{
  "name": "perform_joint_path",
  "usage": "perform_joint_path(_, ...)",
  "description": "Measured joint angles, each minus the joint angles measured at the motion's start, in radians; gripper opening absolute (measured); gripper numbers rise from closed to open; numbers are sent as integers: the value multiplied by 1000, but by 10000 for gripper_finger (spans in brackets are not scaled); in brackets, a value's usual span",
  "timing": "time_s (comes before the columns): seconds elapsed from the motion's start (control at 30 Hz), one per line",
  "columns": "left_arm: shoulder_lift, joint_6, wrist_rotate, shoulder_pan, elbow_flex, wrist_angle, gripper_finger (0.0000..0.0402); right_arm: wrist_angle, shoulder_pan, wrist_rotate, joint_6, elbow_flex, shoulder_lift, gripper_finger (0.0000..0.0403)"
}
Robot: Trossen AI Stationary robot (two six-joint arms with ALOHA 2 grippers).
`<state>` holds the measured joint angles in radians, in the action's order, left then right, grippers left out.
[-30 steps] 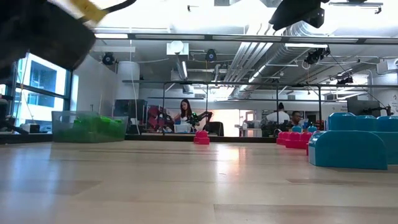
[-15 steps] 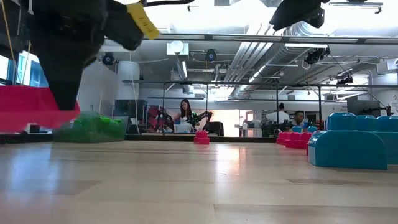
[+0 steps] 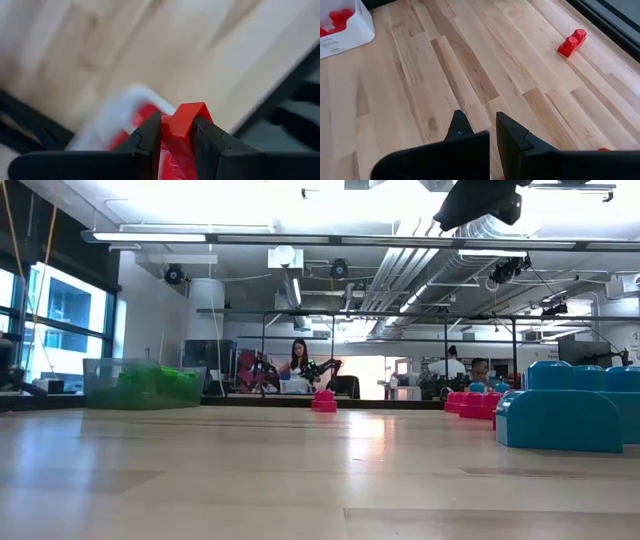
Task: Sort blocks
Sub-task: Put the red game piece into the white bin
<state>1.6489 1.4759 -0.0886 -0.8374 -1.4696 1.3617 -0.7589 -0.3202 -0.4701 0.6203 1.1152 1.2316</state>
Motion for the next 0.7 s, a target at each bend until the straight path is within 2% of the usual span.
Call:
perform_joint_path(0.13, -5, 270, 34, -148, 1, -1, 69, -1, 6, 0, 0, 0, 0, 0)
perform_joint_path(0.3, 17, 459, 84, -261, 1, 1, 76, 0, 6, 1, 3, 0, 0, 0)
perform_joint_path(0.43, 22, 509, 79, -270, 1, 6, 109, 1, 6, 7, 7, 0, 0, 0)
perform_joint_path(0.7, 19, 488, 77, -228, 1, 10, 210, 54, 6, 27, 8, 0, 0, 0)
